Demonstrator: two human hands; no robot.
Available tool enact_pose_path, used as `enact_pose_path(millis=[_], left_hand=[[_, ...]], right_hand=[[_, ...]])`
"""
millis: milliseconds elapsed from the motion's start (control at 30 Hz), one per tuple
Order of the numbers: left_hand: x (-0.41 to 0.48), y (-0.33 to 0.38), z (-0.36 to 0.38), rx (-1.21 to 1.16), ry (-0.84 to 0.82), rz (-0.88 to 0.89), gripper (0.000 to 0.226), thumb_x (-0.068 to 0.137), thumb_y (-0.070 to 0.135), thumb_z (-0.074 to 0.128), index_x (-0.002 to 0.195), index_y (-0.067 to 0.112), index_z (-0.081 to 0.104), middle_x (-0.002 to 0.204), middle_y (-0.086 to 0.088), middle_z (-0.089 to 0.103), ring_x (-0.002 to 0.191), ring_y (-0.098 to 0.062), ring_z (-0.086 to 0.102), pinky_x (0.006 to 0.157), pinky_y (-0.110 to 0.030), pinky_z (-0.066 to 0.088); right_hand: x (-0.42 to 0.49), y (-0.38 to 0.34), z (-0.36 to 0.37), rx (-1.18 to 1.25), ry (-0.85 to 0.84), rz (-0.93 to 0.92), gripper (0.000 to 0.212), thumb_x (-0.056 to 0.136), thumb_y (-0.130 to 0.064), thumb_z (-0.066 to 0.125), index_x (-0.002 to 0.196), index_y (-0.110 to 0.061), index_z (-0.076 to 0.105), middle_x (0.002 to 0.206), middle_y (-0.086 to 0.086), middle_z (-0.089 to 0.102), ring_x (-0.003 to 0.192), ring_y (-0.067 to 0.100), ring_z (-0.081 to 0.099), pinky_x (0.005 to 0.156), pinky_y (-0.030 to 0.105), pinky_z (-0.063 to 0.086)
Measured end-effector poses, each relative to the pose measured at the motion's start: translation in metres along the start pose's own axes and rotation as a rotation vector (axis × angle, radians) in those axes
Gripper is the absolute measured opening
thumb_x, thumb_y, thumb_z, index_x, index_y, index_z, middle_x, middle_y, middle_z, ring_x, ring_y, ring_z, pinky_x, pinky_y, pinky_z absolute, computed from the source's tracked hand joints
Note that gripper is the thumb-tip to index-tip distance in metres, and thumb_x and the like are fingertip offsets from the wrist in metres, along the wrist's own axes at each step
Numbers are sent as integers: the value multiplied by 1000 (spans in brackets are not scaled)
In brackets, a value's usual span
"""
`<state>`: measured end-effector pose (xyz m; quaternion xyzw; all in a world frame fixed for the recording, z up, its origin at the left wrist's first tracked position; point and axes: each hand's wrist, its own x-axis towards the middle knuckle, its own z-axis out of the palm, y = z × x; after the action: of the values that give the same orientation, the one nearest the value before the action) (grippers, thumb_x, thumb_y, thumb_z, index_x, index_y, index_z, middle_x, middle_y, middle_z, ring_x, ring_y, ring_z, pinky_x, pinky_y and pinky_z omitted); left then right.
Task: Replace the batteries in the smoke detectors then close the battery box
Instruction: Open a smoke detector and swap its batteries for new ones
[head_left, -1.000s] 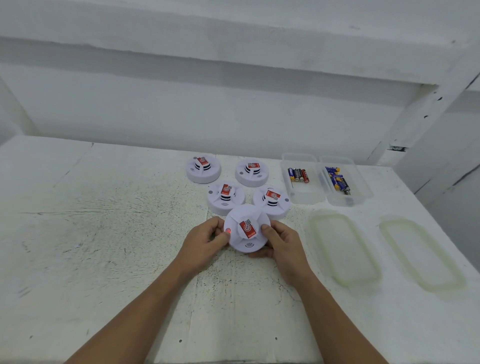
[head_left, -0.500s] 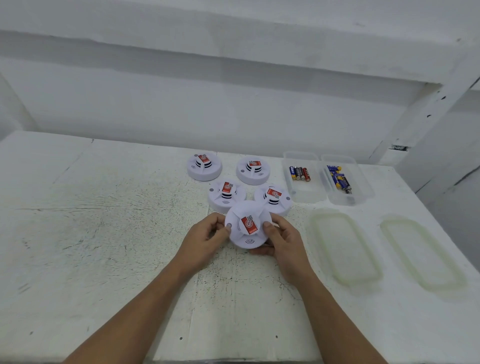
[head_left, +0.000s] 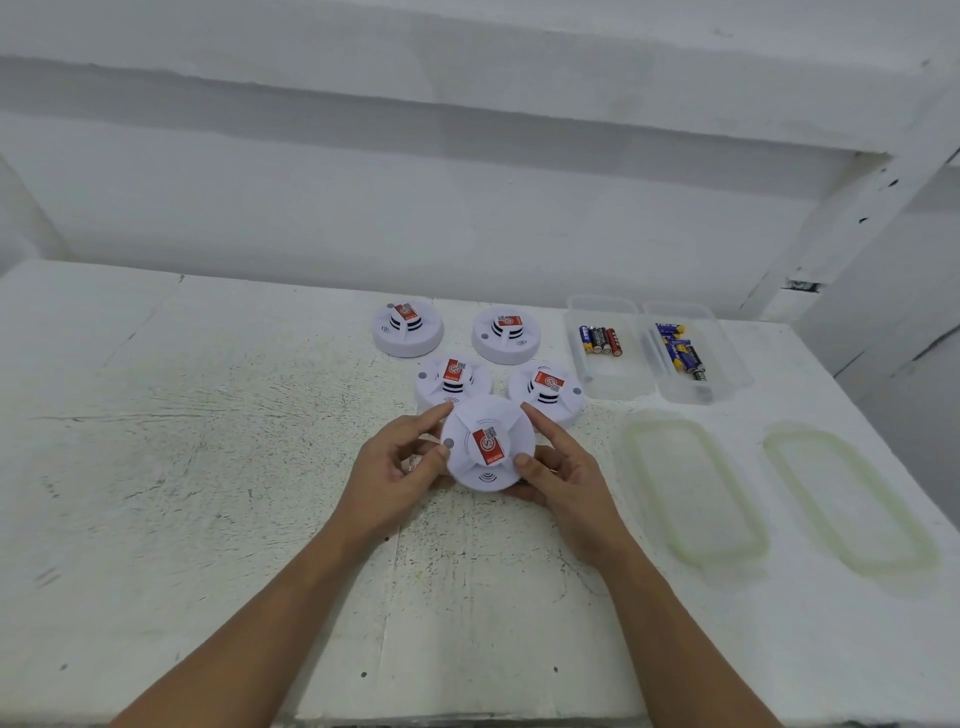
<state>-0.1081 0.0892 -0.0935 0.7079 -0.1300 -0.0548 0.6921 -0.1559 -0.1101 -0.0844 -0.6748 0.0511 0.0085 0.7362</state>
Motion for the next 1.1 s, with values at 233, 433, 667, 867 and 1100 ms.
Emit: enact_pose_path(millis=[233,433,667,867,1100], left_hand=[[4,-5,0,-55,-1,-25,39,88,2,63,121,23,66,109,-10,61,96,-33,62,75,-39,59],[5,-7,-1,-71,-3,-28,38,88,2,63,122,20,66,110,-10,61,96,-32,62,73,-38,59],[6,-10,-2,-50,0,-15,39,89,2,63,121,24,66,108,-8,61,93,-29,63,75,-42,59],[5,-10,-2,-36,2,-7,39,89,3,64,121,25,66,107,-10,61,94,-30,62,74,-41,60],[5,-11,-3,-10,7,-8,41,89,4,63,121,28,66,105,-4,62,94,-27,62,76,-44,59]], right_hand=[[1,1,-2,10,-14,1,50,86,-10,63,127,-36,52,113,4,71,107,23,66,87,43,55],[3,4,-4,-4,-5,6,51,88,-7,62,130,-34,51,114,6,70,107,25,66,90,49,53],[4,6,-4,-31,2,9,53,88,-9,64,133,-33,50,115,6,70,108,25,65,90,52,53],[3,4,-3,-29,7,7,52,88,-7,62,132,-32,51,113,4,70,106,23,66,88,49,54],[2,4,-3,-6,13,6,52,87,-6,64,130,-32,53,112,7,71,105,25,67,88,49,54]])
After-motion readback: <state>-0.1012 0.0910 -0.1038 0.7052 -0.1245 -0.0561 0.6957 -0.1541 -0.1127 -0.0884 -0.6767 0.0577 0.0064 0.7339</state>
